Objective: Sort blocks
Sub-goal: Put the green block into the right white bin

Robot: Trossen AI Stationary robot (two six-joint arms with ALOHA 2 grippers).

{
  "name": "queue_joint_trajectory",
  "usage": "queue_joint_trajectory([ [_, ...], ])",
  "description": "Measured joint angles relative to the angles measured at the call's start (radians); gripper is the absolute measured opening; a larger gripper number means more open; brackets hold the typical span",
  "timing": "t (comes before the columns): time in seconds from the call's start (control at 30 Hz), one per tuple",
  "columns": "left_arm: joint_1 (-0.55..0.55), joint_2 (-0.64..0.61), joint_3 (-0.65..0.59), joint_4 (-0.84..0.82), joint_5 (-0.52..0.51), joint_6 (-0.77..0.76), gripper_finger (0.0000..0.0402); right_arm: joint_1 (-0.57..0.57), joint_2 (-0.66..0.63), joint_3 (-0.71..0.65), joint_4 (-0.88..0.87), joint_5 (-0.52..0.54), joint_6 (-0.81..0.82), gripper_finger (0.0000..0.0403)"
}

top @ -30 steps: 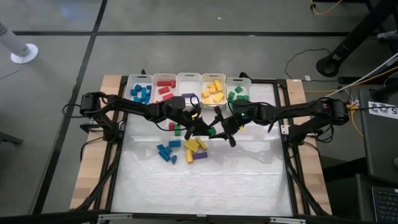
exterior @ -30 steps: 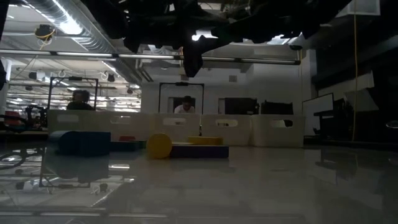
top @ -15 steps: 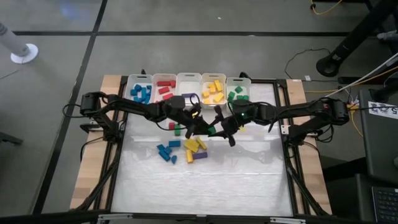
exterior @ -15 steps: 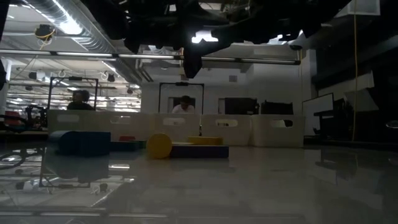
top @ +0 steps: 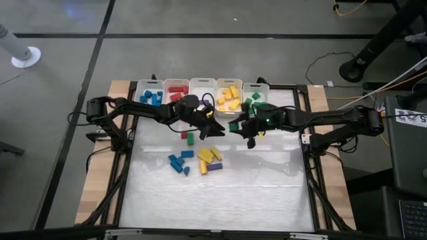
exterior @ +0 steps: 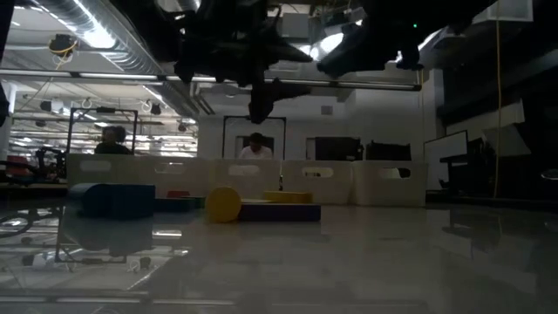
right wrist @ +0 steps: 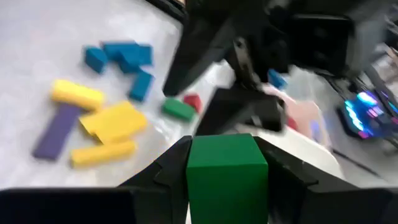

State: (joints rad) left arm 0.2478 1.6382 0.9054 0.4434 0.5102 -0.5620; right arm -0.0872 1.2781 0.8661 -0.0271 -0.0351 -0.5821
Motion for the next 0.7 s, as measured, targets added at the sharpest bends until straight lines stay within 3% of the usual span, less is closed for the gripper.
queue_joint_trajectory([
  [0.17, 0.017, 0.000, 0.000, -0.055, -0.003, 0.070, 0.0212, -0.018, -0.076, 0.000, -0.124, 0.164, -0.032, 0.0144],
  [0.33, 0.018, 0.000, 0.000, -0.133, 0.003, 0.153, 0.0212, -0.110, -0.109, 0.000, -0.210, 0.321, -0.033, 0.0143],
  [0.7, -0.073, 0.000, 0.000, -0.390, 0.003, 0.458, 0.0212, -0.386, -0.031, -0.043, -0.230, 0.287, -0.024, 0.0166],
])
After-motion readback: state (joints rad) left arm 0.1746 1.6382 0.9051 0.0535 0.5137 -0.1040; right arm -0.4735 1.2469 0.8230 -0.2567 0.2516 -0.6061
